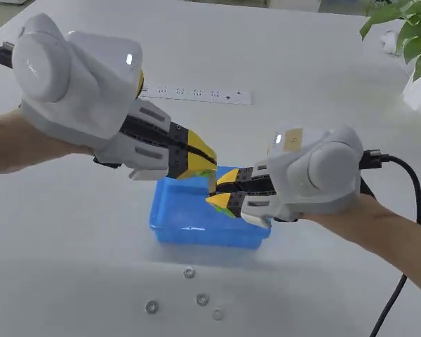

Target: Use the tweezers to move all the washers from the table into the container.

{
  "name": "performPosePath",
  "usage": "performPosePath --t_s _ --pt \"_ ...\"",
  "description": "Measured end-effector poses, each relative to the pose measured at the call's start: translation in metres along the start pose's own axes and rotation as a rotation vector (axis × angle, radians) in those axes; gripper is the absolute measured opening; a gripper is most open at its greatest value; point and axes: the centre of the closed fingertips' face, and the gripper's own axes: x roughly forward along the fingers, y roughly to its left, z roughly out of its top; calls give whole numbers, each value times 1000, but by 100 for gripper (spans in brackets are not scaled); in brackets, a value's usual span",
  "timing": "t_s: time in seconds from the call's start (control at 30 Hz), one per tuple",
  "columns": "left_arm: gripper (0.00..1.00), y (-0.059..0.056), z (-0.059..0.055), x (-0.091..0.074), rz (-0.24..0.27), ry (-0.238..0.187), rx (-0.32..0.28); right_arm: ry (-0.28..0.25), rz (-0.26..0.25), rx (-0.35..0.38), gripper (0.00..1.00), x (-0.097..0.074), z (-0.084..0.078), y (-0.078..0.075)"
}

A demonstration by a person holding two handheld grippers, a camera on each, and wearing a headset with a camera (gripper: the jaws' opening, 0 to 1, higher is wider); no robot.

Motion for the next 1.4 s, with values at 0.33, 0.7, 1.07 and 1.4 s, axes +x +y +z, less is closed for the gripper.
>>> performPosePath --t_s 0.33,0.7,1.07,1.4 --pt "5 4 -15 15 -16 14 -36 32 -1 39 11 10 -19 -5" --pt "5 3 -28 25 -33 40 -58 59 4 69 11 17 -34 -3" --pt "5 3 -33 30 -37 38 -89 73 -19 106 12 18 -41 -5" --pt "5 -1 -25 27 -32 38 -66 66 -32 94 12 13 -35 -4"
